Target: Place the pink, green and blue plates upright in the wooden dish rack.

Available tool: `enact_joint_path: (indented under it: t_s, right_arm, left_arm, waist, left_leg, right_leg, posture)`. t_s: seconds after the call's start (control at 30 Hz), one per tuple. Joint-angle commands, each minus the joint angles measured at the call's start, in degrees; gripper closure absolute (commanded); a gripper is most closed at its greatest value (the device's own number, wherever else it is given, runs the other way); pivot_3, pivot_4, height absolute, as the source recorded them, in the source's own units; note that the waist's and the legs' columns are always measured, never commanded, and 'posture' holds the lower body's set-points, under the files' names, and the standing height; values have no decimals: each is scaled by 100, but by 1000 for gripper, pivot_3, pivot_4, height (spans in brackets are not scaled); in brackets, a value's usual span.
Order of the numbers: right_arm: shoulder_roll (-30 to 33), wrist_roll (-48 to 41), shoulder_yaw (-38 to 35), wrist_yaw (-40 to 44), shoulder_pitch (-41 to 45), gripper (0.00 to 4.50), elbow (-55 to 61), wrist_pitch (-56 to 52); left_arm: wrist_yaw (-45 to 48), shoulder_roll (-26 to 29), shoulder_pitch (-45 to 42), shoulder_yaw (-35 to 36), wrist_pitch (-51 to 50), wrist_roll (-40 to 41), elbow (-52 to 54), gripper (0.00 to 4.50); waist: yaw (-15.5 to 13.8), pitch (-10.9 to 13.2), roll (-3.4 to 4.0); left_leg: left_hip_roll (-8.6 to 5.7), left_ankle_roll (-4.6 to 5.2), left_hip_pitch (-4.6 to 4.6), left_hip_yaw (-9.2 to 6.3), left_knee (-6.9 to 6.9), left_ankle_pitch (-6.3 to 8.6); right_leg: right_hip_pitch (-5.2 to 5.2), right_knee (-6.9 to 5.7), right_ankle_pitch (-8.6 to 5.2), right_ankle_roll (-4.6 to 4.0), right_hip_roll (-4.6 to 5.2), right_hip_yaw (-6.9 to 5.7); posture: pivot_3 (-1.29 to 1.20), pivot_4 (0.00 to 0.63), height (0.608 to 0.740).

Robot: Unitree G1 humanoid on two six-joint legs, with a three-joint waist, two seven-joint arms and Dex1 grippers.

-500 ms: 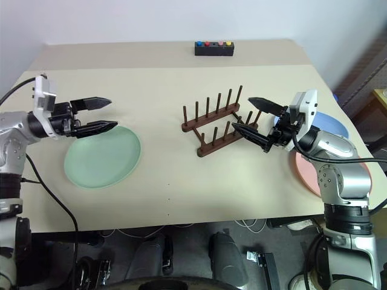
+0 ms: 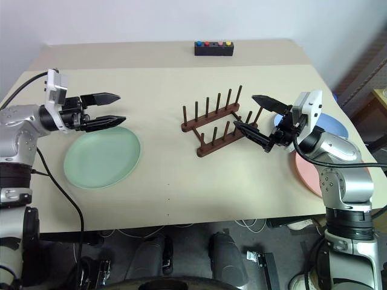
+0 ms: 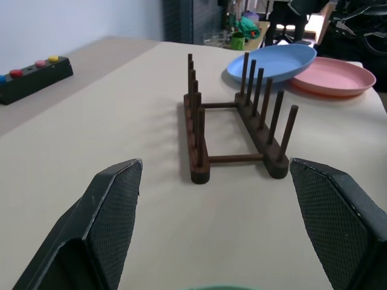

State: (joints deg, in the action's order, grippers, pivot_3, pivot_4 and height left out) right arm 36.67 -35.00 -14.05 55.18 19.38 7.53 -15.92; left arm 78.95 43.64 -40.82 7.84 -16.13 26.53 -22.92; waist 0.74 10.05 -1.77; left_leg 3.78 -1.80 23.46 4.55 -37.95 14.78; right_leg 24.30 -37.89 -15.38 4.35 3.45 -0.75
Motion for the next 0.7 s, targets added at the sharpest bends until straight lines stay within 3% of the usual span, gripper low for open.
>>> enact_joint_path:
  t_s: [0.03, 0.43, 0.7]
  right_arm:
    - [14, -52, -93, 17, 51, 61, 96, 98]
    - [-103, 124, -220, -168, -193, 61, 97, 487]
    - [-119, 104, -179, -199, -160, 61, 52, 542]
  left_arm:
    - [-80, -71, 30, 18, -234, 166, 471, 486]
    - [-467, -456, 340, -344, -977, 273, 1742, 486]
    - [-1991, -1165, 636, -1339, -1571, -482, 2829, 486]
  waist:
    - [-6, 0, 0]
    - [-16, 0, 0]
    - [5, 0, 0]
  left_leg:
    - [0, 0, 0, 0, 0, 0]
    - [-1, 0, 1, -1, 0, 0]
    - [-2, 0, 1, -1, -1, 0]
  right_leg:
    - [0, 0, 0, 0, 0, 0]
    - [-1, 1, 0, 0, 1, 1]
    - [-1, 1, 0, 1, 0, 5]
  posture:
    - [0, 150, 740]
    - [0, 150, 740]
    - [0, 150, 740]
